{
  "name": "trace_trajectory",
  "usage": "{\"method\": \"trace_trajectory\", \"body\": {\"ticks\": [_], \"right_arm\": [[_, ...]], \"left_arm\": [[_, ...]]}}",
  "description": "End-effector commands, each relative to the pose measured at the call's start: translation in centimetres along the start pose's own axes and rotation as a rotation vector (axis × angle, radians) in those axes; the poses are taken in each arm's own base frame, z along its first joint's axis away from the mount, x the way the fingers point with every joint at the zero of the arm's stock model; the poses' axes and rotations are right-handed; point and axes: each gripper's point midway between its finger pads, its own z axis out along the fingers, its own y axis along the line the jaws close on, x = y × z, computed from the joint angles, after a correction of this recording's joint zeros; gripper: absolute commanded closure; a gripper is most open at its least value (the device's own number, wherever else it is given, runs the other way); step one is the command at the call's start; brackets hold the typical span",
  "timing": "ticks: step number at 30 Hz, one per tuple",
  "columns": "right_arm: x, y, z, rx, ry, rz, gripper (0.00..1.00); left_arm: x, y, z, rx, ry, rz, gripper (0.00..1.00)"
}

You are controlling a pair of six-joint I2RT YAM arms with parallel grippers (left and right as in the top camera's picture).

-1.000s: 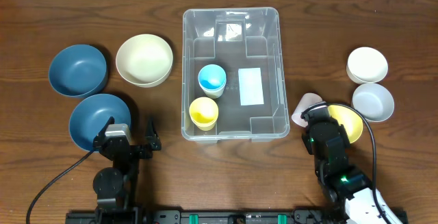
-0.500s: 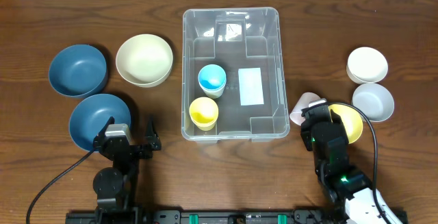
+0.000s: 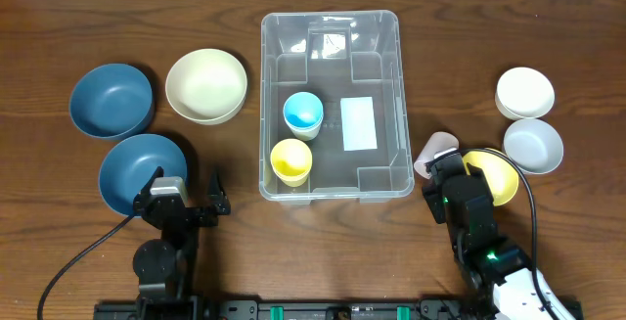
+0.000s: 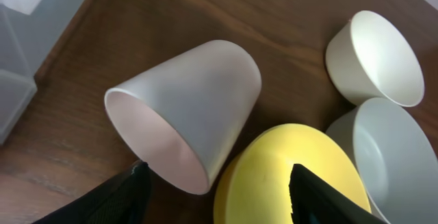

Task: Pack container

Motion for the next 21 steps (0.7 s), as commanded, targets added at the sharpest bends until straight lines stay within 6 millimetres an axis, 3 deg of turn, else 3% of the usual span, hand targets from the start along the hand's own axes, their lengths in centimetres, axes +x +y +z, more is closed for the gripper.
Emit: {"method": "trace_trajectory", "body": {"ticks": [1,5,14,21], "right_arm": [[0.4,-0.5,0.1,0.026,0.016,0.004,0.34],[1.3,-0.9,1.0,0.043,0.063,-0.013,0.32],[0.7,-0.8,2.8,0.057,0.047,-0.109,0.28],[1.7,-1.6,3.8,0.080,0.089,-0.096,0.26]], "left_arm": [[1.7,-0.1,0.2,0.010,0.042,0.012,0.02],[1.7,-0.1,0.2,0.010,0.042,0.012,0.02],[1.7,-0.1,0.2,0.010,0.042,0.012,0.02],[1.7,-0.1,0.2,0.010,0.042,0.012,0.02]]}}
